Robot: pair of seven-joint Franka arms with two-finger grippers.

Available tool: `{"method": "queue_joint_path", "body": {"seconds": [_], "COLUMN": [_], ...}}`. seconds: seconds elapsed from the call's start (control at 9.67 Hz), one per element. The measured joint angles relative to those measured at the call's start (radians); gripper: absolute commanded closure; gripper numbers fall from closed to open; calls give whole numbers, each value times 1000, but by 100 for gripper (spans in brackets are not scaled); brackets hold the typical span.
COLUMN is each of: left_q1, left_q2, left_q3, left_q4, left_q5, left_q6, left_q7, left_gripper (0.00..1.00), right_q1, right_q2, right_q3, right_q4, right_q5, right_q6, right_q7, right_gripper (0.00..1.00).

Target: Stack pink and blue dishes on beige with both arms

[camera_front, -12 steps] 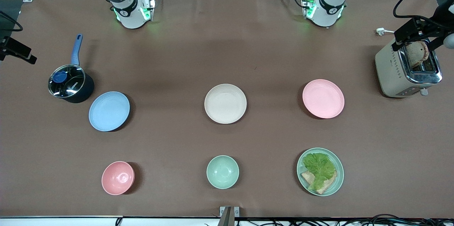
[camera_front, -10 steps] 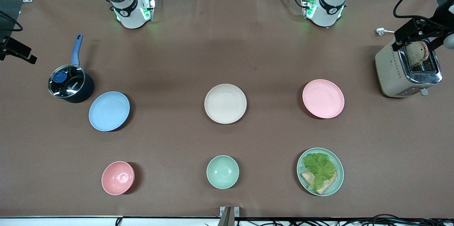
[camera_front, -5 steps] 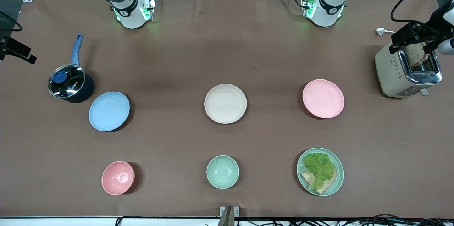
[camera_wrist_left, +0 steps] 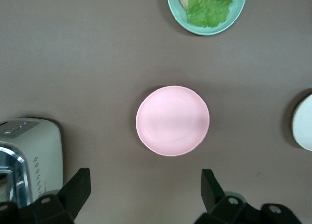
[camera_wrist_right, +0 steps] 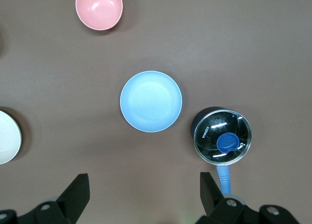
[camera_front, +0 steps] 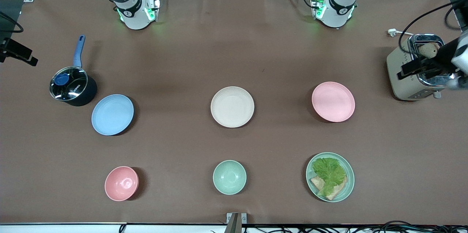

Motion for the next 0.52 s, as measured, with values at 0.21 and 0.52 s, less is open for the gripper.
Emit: {"method": "queue_joint_path", "body": {"seconds": [0.21,0.52], "left_q1": [0,1], "left_q2": [10,93], "left_q3": [7,29], "left_q4": [-238,-461], "left_q5": [-2,-84], "left_q6": [292,582], "left_q7": [89,179], "left_gripper": [0,6], "right_q1": [-1,-8], "right_q2": [68,227], "right_q3": [-6,-88], "right_q4": [-19,-125], "right_q5": [7,128], "right_q6": [44,259], "right_q7": [-42,-149], "right_gripper": [0,0]}}
